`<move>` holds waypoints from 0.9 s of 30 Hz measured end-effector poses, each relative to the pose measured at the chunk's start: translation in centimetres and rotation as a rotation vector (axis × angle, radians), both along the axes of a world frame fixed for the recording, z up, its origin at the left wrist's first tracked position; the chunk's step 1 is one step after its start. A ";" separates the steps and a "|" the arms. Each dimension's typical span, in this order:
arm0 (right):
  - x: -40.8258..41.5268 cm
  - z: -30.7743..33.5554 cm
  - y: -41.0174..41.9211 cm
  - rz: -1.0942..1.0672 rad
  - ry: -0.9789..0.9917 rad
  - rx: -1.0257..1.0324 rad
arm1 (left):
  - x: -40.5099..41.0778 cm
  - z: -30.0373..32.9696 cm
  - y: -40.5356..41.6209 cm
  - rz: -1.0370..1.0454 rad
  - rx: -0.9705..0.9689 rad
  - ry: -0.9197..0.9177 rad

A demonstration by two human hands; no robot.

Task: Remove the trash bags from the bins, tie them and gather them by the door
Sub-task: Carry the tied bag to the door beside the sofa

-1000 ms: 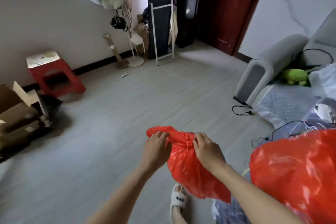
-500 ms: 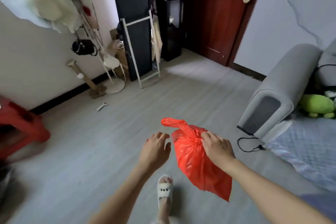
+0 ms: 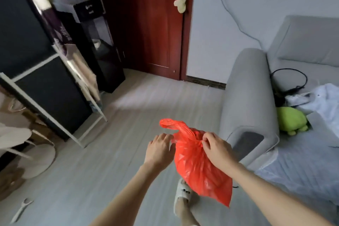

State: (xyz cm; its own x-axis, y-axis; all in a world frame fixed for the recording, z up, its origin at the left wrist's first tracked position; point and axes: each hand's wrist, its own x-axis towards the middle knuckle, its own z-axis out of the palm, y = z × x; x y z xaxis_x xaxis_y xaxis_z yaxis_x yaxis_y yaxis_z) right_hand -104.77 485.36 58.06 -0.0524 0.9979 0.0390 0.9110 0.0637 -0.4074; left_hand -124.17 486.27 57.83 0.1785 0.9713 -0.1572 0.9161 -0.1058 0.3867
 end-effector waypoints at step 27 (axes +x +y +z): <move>22.6 -9.9 76.0 -0.726 0.361 -0.202 | 23.9 -7.0 84.1 -0.292 -0.034 0.056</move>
